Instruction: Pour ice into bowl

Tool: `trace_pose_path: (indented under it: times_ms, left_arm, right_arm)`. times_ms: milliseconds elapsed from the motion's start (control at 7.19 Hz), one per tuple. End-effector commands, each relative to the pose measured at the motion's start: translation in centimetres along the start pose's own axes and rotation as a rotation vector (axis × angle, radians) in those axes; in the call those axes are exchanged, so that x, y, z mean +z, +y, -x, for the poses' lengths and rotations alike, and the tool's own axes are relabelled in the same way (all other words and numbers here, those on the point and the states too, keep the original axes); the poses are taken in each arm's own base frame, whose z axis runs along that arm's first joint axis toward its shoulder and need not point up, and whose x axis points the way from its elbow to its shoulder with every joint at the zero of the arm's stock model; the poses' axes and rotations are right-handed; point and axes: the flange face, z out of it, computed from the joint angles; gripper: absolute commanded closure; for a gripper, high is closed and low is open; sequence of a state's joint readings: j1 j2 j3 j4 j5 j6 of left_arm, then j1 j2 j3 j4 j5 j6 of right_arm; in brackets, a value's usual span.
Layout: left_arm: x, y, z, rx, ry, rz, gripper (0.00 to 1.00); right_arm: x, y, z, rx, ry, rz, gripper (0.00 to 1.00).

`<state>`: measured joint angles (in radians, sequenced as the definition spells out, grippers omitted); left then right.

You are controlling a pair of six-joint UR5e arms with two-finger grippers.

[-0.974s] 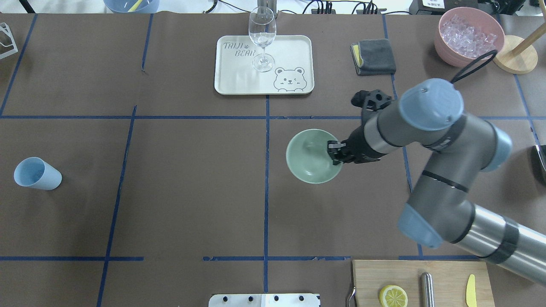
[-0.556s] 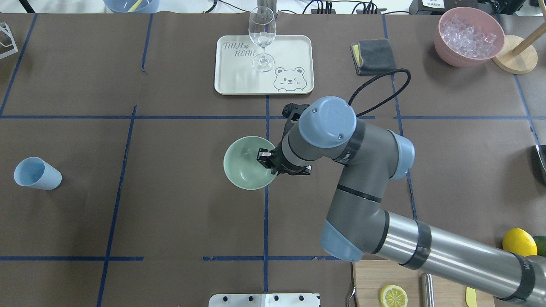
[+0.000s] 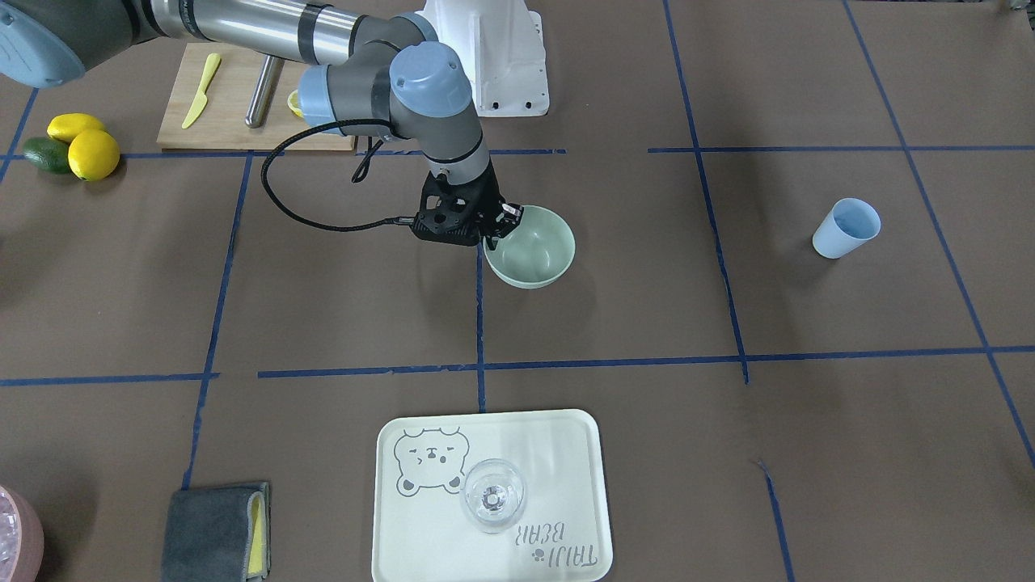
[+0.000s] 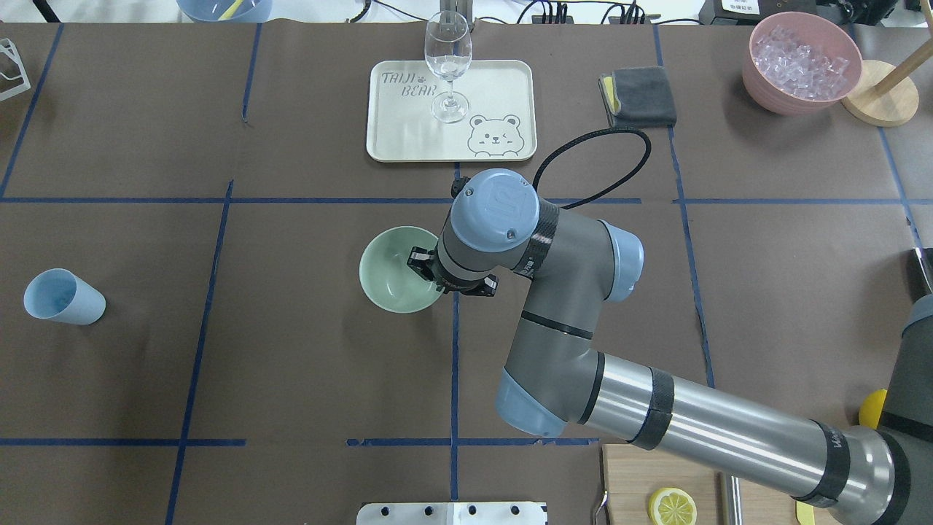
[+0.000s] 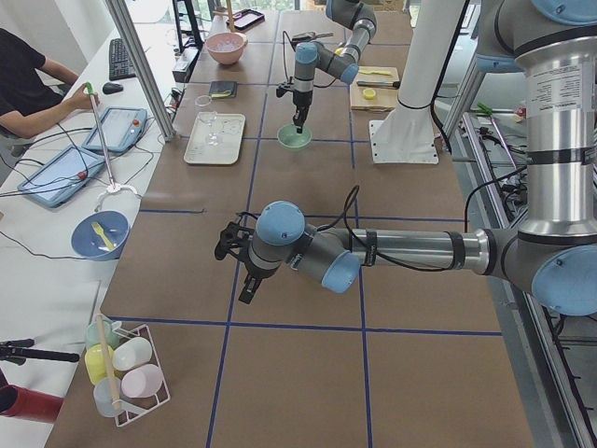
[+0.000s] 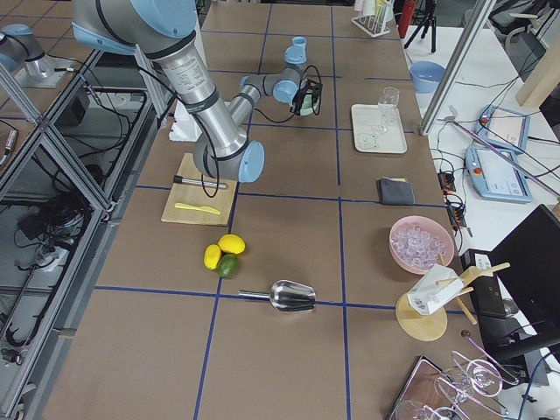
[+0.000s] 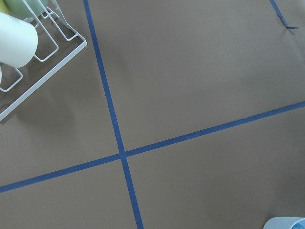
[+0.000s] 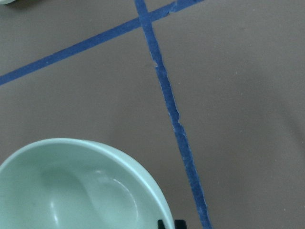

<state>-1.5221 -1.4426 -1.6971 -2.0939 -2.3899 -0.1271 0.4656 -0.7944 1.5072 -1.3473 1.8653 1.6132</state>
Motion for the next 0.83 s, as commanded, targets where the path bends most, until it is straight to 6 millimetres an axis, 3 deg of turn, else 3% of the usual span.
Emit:
trace_pose_path:
  times_ms: [0, 695]
  left_arm:
    - [0.0, 0.0, -0.1, 0.002, 0.001, 0.0, 0.0]
    - [0.1, 0.0, -0.1, 0.005, 0.002, 0.001, 0.0]
  right_arm:
    - [0.5, -0.1, 0.0, 0.016, 0.006, -0.004, 1.0]
    - [1.7, 0.6, 0.0, 0.041, 0.003, 0.007, 1.0]
